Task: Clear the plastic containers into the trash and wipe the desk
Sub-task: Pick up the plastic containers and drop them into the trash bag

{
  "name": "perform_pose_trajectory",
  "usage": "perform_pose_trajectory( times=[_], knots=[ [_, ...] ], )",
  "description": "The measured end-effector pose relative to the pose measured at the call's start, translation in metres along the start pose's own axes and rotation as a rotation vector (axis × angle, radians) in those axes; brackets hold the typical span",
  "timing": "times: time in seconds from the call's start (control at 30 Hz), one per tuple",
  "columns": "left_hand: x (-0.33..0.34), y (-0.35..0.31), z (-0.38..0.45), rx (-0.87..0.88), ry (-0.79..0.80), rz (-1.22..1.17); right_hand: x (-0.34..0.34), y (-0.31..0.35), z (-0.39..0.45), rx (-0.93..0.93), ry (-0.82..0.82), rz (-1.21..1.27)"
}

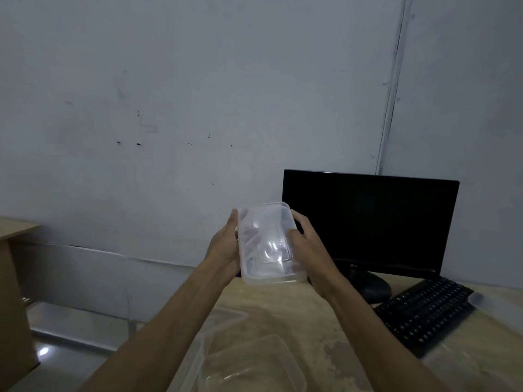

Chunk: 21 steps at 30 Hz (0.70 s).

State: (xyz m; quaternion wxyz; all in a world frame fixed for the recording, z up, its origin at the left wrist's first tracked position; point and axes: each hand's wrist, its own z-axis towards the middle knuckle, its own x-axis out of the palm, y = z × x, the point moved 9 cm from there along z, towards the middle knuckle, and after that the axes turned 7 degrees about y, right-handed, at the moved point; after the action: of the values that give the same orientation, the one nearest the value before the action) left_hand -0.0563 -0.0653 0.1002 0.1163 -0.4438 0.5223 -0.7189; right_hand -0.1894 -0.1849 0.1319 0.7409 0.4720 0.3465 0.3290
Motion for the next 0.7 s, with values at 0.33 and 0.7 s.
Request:
perform_pose_trajectory(
  times=[0.33,0.7],
  knots=[
    [0.018,-0.013,-0.004,0.053,0.069,0.099,0.014,-0.004,-0.004,-0.001,-0.04,0.09],
    [0.03,-0.011,-0.014,0.004,0.108,0.135,0.003,0.012,-0.004,-0.096,-0.112,0.132]
  ],
)
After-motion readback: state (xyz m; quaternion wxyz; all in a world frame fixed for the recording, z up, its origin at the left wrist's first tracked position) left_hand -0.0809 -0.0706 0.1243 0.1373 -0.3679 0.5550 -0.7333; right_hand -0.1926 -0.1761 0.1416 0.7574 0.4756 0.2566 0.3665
